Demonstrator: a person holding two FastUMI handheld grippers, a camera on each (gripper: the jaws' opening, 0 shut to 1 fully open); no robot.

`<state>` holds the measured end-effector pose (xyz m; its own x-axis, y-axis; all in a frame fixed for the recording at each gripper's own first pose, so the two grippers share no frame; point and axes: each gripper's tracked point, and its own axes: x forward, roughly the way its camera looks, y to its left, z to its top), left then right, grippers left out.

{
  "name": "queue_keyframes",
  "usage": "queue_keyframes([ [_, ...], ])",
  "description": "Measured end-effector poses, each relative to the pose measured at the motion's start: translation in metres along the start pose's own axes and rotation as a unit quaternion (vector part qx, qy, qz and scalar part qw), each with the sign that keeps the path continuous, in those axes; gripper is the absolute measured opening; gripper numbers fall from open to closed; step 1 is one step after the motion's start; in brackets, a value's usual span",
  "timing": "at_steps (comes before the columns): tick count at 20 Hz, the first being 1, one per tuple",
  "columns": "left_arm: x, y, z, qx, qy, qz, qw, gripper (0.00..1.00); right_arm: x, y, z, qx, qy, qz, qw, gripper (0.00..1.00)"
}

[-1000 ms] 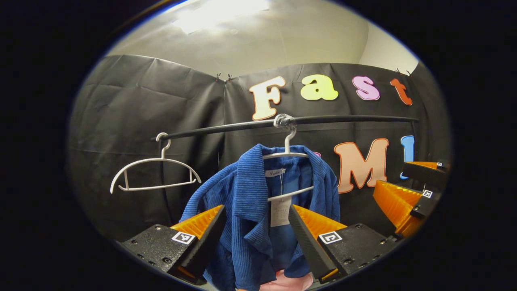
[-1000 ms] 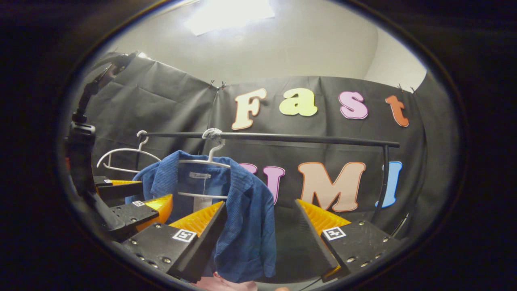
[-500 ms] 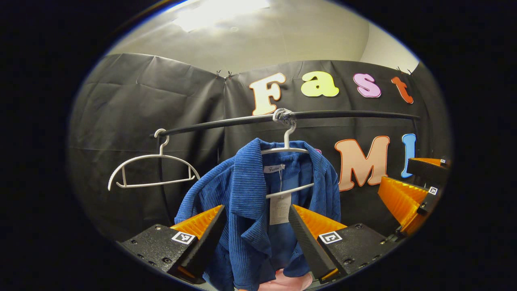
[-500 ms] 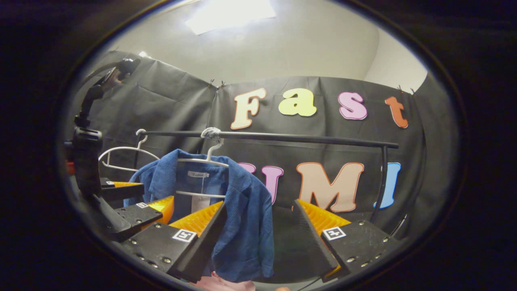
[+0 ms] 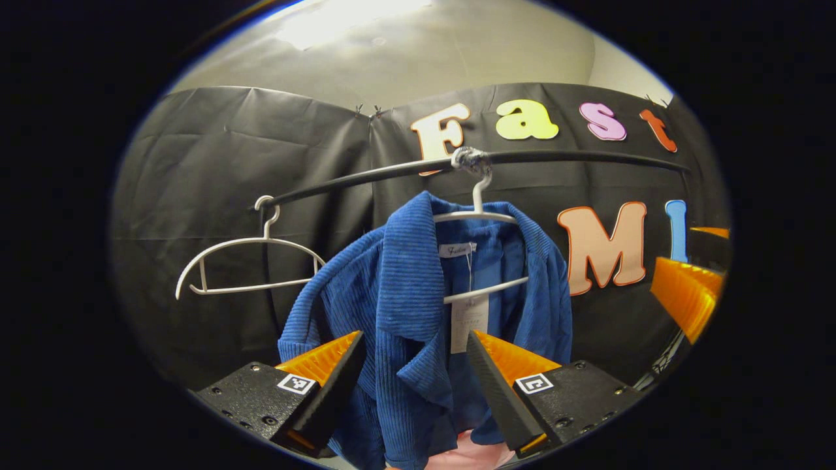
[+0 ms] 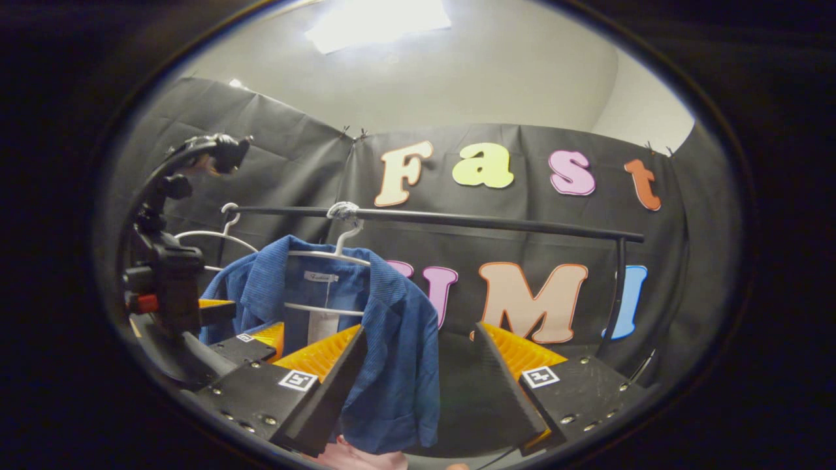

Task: Grasp the clothes on the hanger with both hands and then place them into the laundry hamper below.

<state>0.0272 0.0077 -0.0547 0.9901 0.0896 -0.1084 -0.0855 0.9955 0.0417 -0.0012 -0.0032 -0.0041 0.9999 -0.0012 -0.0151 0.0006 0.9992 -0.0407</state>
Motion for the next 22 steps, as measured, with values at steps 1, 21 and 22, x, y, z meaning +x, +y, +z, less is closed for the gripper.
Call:
queue_keyframes([
  [1,0.001,0.002,-0.001,0.004,0.003,0.003,1.000,0.92,0.001,0.000,-0.001,-0.001,0.001,0.000,1.000,0.98],
  [21,0.019,0.018,-0.021,0.019,0.034,-0.033,0.999,0.02,0.058,0.030,-0.044,0.007,0.029,0.051,0.998,0.98],
  [22,0.018,0.017,-0.018,0.019,0.034,-0.040,0.998,0.05,0.064,0.034,-0.047,0.010,0.032,0.055,0.998,0.98],
])
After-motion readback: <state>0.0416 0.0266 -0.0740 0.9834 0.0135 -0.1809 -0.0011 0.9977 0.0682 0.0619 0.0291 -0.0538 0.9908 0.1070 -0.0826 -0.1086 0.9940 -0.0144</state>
